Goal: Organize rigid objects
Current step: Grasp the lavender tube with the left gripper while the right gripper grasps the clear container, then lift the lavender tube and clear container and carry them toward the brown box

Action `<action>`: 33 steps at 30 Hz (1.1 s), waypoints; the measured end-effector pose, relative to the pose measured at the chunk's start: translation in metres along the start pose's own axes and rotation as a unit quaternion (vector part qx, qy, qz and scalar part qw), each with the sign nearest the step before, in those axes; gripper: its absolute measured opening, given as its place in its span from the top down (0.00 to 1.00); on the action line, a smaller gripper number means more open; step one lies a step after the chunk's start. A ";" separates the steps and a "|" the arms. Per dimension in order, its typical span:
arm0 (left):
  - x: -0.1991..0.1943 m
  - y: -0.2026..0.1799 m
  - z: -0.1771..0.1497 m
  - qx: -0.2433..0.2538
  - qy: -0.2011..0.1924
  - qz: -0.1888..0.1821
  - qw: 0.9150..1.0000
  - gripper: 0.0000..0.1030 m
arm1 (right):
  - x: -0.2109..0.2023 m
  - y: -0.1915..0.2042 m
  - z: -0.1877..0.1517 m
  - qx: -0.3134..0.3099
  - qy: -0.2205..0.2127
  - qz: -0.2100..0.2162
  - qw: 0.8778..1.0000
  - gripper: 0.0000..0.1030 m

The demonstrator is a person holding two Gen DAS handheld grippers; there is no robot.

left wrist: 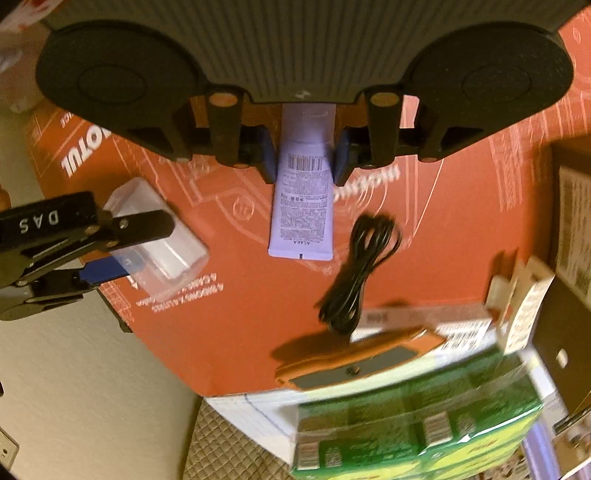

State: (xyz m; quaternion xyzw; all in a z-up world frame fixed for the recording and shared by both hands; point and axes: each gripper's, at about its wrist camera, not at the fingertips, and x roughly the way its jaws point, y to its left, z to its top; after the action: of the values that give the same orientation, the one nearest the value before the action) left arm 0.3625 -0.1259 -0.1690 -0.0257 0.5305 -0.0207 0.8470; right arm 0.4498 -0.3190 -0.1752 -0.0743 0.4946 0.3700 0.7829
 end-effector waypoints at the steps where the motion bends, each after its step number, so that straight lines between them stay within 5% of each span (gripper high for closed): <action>1: -0.002 0.001 -0.002 -0.005 0.001 0.000 1.000 0.73 | 0.000 0.001 -0.001 -0.001 0.001 0.002 1.000 0.46; 23: 0.002 -0.010 0.014 -0.025 -0.007 0.042 0.999 0.71 | 0.011 0.028 -0.004 -0.053 0.009 -0.045 0.998 0.46; 33: -0.007 -0.005 0.002 -0.044 -0.016 0.050 0.998 0.71 | 0.005 0.027 -0.007 -0.045 0.005 -0.033 0.998 0.47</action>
State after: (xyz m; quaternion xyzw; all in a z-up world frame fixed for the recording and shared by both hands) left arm 0.3605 -0.1304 -0.1613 -0.0368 0.5181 0.0450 0.8533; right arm 0.4283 -0.3001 -0.1761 -0.1279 0.4782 0.3655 0.7883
